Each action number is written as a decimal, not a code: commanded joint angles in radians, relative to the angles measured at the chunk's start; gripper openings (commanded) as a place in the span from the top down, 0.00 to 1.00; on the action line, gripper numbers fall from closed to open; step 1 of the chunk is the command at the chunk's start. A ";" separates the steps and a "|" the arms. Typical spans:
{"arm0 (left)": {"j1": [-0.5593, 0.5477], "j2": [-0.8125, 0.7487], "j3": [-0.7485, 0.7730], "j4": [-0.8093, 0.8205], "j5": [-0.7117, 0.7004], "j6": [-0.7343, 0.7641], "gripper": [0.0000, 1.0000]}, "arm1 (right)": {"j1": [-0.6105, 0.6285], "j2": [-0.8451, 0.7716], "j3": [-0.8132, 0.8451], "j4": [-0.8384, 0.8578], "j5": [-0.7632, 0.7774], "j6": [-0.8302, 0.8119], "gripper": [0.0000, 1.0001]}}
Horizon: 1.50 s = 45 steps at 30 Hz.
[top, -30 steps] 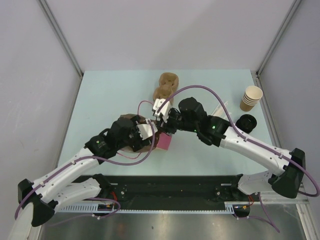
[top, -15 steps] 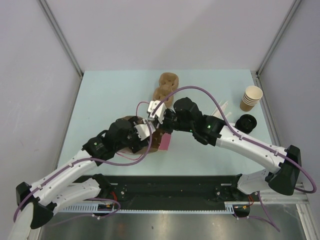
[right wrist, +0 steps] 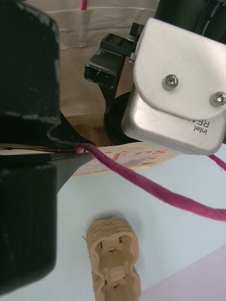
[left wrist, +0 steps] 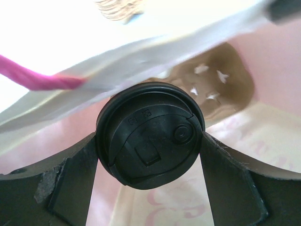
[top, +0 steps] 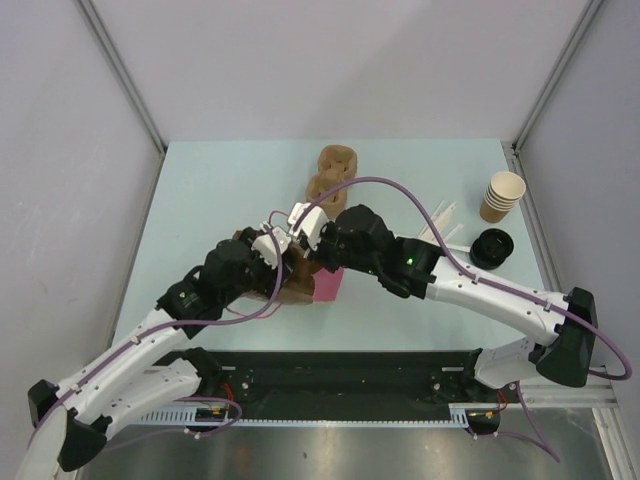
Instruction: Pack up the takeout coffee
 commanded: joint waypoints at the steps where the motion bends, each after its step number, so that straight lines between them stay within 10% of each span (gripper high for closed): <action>1: 0.006 -0.006 -0.036 0.139 -0.111 -0.060 1.00 | 0.023 -0.030 0.029 0.041 0.156 0.033 1.00; 28: 0.165 -0.021 -0.256 0.414 0.111 -0.233 1.00 | 0.015 -0.056 -0.070 0.173 0.087 0.013 1.00; 45: 0.184 0.244 -0.086 0.295 0.105 -0.247 1.00 | -0.048 -0.061 -0.098 0.195 -0.018 0.026 1.00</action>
